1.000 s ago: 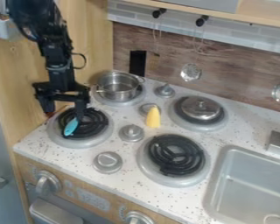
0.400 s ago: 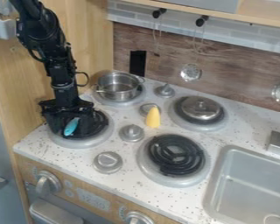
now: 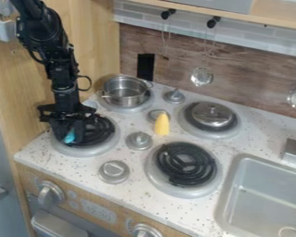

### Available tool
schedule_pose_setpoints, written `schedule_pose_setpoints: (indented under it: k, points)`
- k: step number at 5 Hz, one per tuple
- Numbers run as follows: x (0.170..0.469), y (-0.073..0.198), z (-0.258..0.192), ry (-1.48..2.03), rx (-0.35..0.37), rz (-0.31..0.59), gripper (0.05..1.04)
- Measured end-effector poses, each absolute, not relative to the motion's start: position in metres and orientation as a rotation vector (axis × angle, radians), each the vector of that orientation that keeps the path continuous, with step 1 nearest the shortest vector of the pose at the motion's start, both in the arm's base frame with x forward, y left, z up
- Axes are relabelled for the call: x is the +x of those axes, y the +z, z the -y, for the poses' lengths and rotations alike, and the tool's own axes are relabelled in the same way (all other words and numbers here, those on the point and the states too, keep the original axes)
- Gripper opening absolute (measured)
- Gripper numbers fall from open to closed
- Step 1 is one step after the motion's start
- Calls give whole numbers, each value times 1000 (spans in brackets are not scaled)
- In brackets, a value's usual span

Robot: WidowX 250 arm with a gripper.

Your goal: Place the blue spoon on the bottom right burner.

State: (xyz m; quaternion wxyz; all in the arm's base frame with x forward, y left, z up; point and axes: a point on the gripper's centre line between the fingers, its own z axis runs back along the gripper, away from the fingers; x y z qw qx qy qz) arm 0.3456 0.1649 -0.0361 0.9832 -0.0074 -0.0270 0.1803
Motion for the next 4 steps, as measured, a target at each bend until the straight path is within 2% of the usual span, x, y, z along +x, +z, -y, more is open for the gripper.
schedule_pose_setpoints:
  k: [1, 2, 3, 4]
  points:
    - [349, -34, -156, 335, -16, 48, 321]
    - [357, -15, -129, 275, -16, 90, 320]
    - [371, 7, -82, 162, -11, 136, 320]
    - [375, 8, -37, 57, -25, 141, 320]
